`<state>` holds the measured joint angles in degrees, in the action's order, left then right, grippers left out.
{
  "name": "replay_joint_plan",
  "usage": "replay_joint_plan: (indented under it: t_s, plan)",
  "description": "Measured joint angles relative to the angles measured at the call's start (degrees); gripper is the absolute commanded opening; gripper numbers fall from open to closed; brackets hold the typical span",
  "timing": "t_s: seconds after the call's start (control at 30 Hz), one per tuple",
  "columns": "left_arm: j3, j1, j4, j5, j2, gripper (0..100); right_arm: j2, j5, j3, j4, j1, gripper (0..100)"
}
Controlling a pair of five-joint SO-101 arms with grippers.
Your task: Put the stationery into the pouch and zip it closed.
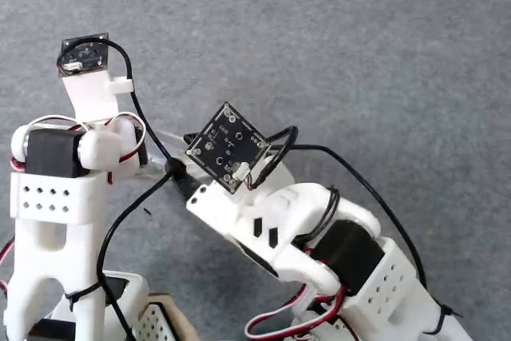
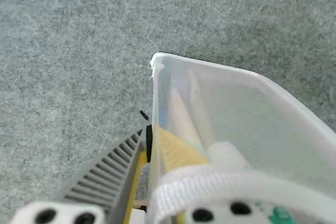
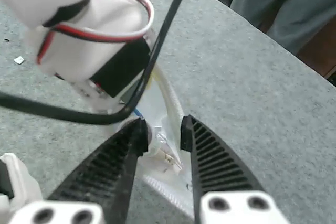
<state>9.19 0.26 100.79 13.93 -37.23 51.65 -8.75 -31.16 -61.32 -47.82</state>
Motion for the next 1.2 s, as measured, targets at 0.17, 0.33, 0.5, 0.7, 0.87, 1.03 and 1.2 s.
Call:
replay_joint_plan:
  t_s: [0.17,0.33,0.5,0.7,0.87,1.03,1.2]
  plan:
    - [-0.1,-0.2,0.0,0.1,-0.1,3,0.1,-5.0,-0.5,0.1,3.4,11.7]
    - [-0.1,-0.4,0.0,0.2,-0.1,3,2.5,-11.1,-1.0,-1.4,6.1,2.0]
    - [-0.2,-0.4,0.0,0.2,-0.1,3,4.8,-13.4,-0.6,-2.4,6.2,1.2]
    - [-0.2,-0.4,0.0,0.2,-0.2,3,8.8,-14.2,4.1,-2.5,9.0,1.3]
    - [-0.2,-0.5,0.0,0.2,-0.2,3,10.0,-14.2,7.8,-2.8,9.4,1.3]
    - [-0.2,-0.6,0.0,0.2,-0.2,3,10.1,-14.2,7.8,-3.9,9.5,1.3]
    - [-0.2,-0.6,0.0,0.2,-0.2,3,10.1,-14.3,6.9,-6.3,9.6,1.5]
